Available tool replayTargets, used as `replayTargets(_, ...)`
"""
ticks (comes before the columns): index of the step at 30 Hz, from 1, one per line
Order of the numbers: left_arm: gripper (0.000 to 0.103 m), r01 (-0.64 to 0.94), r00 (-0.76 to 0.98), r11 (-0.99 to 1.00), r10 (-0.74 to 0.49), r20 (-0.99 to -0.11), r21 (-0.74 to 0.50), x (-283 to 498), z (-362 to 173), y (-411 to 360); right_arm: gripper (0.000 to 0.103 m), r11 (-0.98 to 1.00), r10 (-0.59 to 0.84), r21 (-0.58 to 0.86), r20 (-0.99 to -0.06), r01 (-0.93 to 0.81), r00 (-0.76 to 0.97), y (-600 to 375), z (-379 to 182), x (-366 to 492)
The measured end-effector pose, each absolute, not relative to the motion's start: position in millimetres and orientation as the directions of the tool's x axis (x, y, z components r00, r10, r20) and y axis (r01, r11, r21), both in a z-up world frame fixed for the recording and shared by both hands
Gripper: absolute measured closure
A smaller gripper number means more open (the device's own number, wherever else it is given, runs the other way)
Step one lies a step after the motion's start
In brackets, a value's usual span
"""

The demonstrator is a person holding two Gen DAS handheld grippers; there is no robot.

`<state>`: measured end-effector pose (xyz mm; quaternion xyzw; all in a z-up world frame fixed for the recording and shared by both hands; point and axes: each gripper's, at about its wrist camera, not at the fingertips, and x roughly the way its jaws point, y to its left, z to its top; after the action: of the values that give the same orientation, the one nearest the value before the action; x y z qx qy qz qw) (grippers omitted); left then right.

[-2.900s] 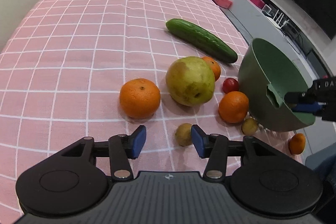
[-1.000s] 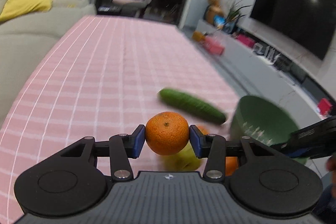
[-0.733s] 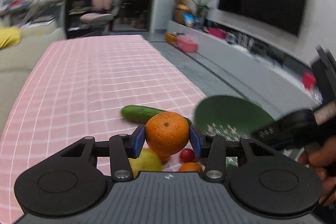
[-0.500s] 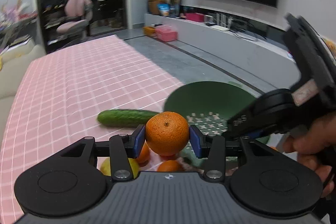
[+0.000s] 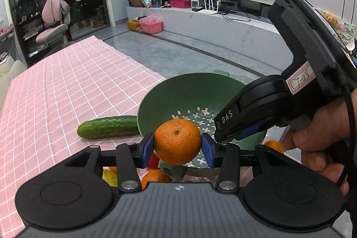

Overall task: Organize fruits
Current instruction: 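Drop the orange into the colander with the left gripper while the right gripper releases its fruit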

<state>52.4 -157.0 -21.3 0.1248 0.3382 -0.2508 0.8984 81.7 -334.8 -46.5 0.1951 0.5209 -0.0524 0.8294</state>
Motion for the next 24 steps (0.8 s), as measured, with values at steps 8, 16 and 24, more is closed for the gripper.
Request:
replayTargets(8,0.040,0.521,0.656,0.853,-0.372,-0.657,0.038,50.7,-19.2,-153.1,0.073,0.915,0.116,0.273,-0.883,0.297,0.454,-335.2,-45.9,82.2)
replayTargets(16,0.038,0.465,0.689,0.885,-0.364,-0.626,-0.003,51.7,-15.6,-136.4,0.072,0.912,0.106,0.276,-0.873,0.303,0.476,-341.0,-42.1,77.8)
replayTargets(24,0.038,0.355,0.714,0.931,-0.329,-0.618,-0.086,49.3,-23.3,-95.0,0.071,0.916,0.112,0.286,-0.855,0.280,0.506,-348.6,-31.7,63.0)
